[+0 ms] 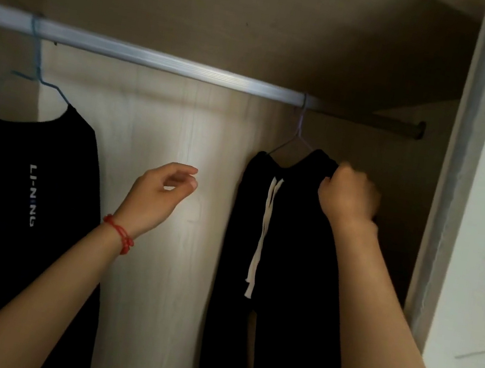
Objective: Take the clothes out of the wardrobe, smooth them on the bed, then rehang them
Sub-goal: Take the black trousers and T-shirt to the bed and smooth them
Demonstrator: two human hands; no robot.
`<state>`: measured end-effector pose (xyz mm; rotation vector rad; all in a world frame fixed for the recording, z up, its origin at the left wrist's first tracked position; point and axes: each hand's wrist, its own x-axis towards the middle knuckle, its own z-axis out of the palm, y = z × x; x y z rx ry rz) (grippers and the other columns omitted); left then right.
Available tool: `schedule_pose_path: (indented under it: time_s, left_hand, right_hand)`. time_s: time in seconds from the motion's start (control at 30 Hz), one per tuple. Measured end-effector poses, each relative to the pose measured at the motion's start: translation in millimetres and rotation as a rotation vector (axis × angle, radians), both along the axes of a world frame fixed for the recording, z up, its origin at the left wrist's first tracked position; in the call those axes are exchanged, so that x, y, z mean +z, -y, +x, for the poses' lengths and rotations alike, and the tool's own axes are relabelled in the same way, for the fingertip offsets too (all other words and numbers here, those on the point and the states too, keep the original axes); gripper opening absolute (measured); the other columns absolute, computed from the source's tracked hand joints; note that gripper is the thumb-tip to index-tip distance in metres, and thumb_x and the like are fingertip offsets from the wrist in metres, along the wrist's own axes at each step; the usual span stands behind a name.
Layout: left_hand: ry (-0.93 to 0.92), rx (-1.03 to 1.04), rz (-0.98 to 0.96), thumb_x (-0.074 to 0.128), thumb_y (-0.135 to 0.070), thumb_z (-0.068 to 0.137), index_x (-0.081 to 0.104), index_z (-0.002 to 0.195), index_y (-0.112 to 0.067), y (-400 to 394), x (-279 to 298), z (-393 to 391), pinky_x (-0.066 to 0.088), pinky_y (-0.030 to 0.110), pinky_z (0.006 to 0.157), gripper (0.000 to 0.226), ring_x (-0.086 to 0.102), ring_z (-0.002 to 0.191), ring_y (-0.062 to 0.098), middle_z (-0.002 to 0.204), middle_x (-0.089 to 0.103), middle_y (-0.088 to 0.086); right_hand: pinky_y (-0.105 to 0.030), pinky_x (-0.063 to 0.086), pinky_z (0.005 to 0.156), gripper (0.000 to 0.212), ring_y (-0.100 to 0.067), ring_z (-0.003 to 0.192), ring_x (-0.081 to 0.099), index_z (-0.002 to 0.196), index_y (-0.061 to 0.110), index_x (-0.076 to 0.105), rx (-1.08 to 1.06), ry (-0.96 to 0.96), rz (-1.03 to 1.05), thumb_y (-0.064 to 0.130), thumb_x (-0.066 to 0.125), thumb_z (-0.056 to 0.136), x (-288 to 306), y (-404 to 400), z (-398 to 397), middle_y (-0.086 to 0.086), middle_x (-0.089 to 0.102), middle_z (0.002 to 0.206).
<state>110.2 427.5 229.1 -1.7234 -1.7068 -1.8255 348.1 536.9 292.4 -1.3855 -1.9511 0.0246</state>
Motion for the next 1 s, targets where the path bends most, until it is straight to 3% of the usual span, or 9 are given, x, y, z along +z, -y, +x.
schedule_pose_path:
  time_s: [0.07,0.13,0.3,0.43,0.63,0.83,1.0]
  left_hand:
    - [-0.026,0.062,0.024,0.060,-0.017,0.087,0.060,0.089,-0.036,3.4,10.9,-6.2,0.039,0.013,0.082,0.019,0.058,0.084,-0.007,0.087,0.061,-0.019]
    - [-0.037,0.152,0.075,0.061,-0.016,0.086,0.062,0.097,-0.026,11.3,22.7,-12.3,0.040,0.021,0.087,0.014,0.058,0.091,0.005,0.091,0.063,-0.012]
    - [-0.179,0.532,0.167,0.060,-0.020,0.088,0.063,0.113,-0.008,48.5,50.4,-36.3,0.036,0.021,0.092,0.028,0.054,0.110,0.023,0.117,0.062,0.011]
    - [-0.386,0.890,0.179,0.053,-0.031,0.084,0.062,0.113,-0.006,80.6,60.2,-57.8,0.039,0.043,0.092,0.039,0.054,0.107,0.039,0.114,0.061,0.022]
    - [-0.446,1.273,-0.036,0.056,-0.022,0.085,0.056,0.114,0.004,116.2,67.7,-79.1,0.030,0.050,0.095,0.040,0.045,0.111,0.044,0.116,0.051,0.033]
    - [-0.252,1.269,-0.408,0.046,-0.018,0.091,0.055,0.111,0.005,133.2,76.1,-93.7,0.042,0.046,0.088,0.032,0.053,0.108,0.047,0.119,0.053,0.033]
    - [-0.074,1.051,-0.335,0.050,-0.006,0.087,0.062,0.105,0.011,129.7,83.0,-109.5,0.046,0.043,0.085,0.027,0.058,0.102,0.046,0.108,0.059,0.036]
  right_hand:
    - [-0.037,0.043,0.076,0.025,-0.032,0.098,0.057,0.113,0.004,0.055,0.044,0.062,-0.095,0.015,0.041,0.096,8.9,-2.7,-1.5,-0.015,0.059,0.105]
    - [-0.033,0.041,0.071,0.023,-0.030,0.088,0.056,0.108,0.003,0.056,0.092,0.077,-0.117,0.016,0.041,0.096,11.6,-5.8,-8.2,-0.011,0.055,0.091]
    - [-0.034,0.043,0.073,0.025,-0.031,0.094,0.057,0.105,0.004,0.055,0.230,-0.121,-0.238,0.022,0.041,0.096,6.3,-9.3,-30.5,-0.008,0.051,0.083]
    - [-0.033,0.041,0.068,0.028,-0.030,0.089,0.057,0.108,0.003,0.055,0.251,-0.218,-0.249,0.025,0.043,0.096,4.3,-11.9,-41.1,-0.009,0.052,0.083]
    - [-0.038,0.045,0.076,0.032,-0.036,0.098,0.058,0.109,0.001,0.055,0.290,-0.309,-0.203,0.027,0.044,0.095,-3.8,-4.0,-58.8,-0.017,0.058,0.100]
    - [-0.039,0.045,0.076,0.036,-0.039,0.100,0.058,0.114,0.000,0.055,0.317,-0.359,-0.137,0.028,0.043,0.095,-12.8,11.3,-82.7,-0.021,0.060,0.111]
    - [-0.033,0.039,0.070,0.034,-0.037,0.099,0.058,0.110,-0.002,0.056,0.343,-0.416,-0.105,0.026,0.043,0.095,-16.2,24.3,-97.7,-0.021,0.060,0.109]
